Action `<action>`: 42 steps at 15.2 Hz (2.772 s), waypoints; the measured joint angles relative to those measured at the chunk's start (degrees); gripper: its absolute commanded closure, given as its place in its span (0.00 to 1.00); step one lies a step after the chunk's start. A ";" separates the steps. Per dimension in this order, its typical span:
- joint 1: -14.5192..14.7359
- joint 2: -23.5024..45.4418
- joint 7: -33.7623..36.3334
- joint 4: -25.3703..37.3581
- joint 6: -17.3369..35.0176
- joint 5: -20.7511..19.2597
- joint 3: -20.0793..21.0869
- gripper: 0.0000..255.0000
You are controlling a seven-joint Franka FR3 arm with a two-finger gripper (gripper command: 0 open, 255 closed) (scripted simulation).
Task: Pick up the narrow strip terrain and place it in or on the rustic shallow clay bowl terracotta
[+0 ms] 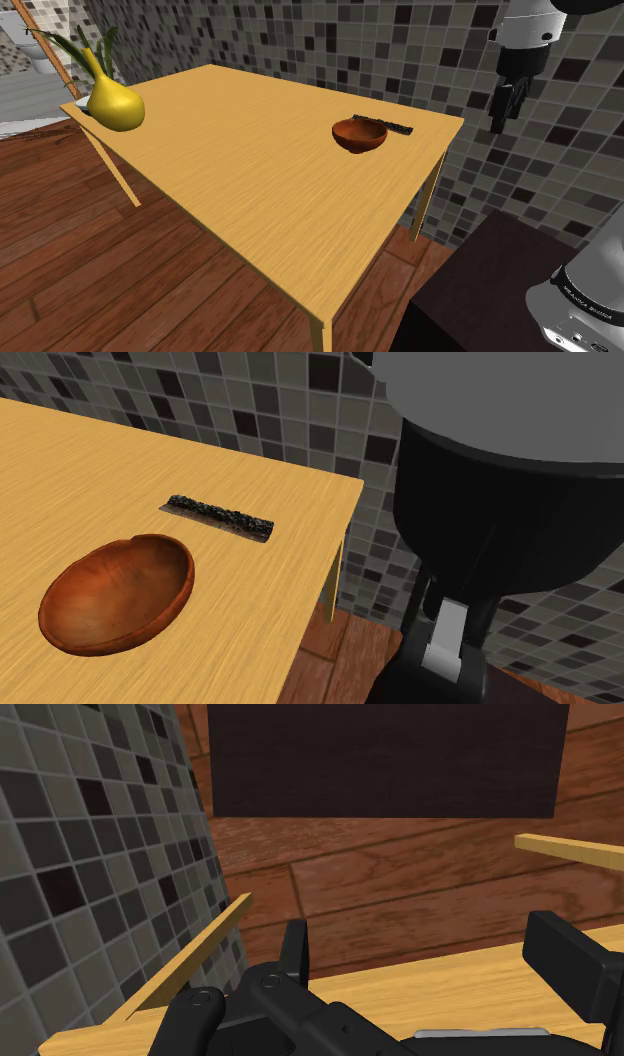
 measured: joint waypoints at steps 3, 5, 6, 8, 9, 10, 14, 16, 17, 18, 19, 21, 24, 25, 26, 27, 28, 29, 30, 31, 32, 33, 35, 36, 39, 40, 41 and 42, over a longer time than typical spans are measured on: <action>0.06 2.18 -0.75 0.36 2.21 -0.31 -0.55 0.00; 0.14 5.99 -1.97 1.52 5.55 -0.74 -1.43 0.00; 0.28 7.58 -2.37 2.04 6.99 -0.77 -1.65 0.00; 0.35 11.02 -3.78 2.93 10.27 -1.11 -2.58 0.00; 0.43 12.98 -4.49 4.34 11.22 -1.16 -2.99 0.00; 0.46 15.57 -5.35 5.67 12.89 -1.25 -3.56 0.00; 0.82 23.76 -8.12 10.06 18.21 -0.87 -5.00 0.00; 1.09 27.63 -9.23 11.88 20.96 -0.40 -5.40 0.00; 1.02 29.73 -10.25 13.23 22.13 -0.18 -5.87 0.00; 0.98 31.91 -11.25 15.06 22.85 0.11 -6.27 0.00; 1.06 34.11 -11.94 17.01 23.48 0.52 -6.46 0.00; 1.12 38.17 -13.41 20.36 24.86 1.35 -6.79 0.00; 1.05 43.83 -15.50 25.31 26.55 2.71 -7.02 0.00; 0.89 46.15 -16.38 27.41 27.14 3.26 -7.15 0.00; 0.78 48.44 -17.11 29.68 27.45 3.80 -7.16 0.00; 0.61 50.62 -17.89 31.91 27.75 4.35 -7.17 0.00; 0.34 52.86 -18.76 34.33 27.89 4.91 -7.19 0.00; 0.26 55.03 -19.21 36.92 27.76 5.41 -7.04 0.00; 0.05 57.29 -19.83 39.53 27.73 5.93 -6.92 0.00; -0.22 59.09 -20.53 41.63 27.75 6.37 -6.84 0.00; -0.49 61.03 -21.14 44.11 27.55 6.81 -6.72 0.00; -0.62 62.52 -21.41 45.52 27.79 7.11 -6.60 0.00; -0.78 63.90 -21.73 45.75 29.02 7.40 -6.49 0.00; -0.83 64.33 -21.81 45.76 29.46 7.48 -6.46 0.00; -0.86 65.32 -21.91 44.71 31.51 7.69 -6.35 0.00; -0.91 65.58 -21.98 44.55 31.92 7.75 -6.34 0.00; -0.91 65.67 -21.99 44.35 32.22 7.77 -6.34 0.00; -0.92 65.72 -22.01 44.22 32.42 7.78 -6.33 0.00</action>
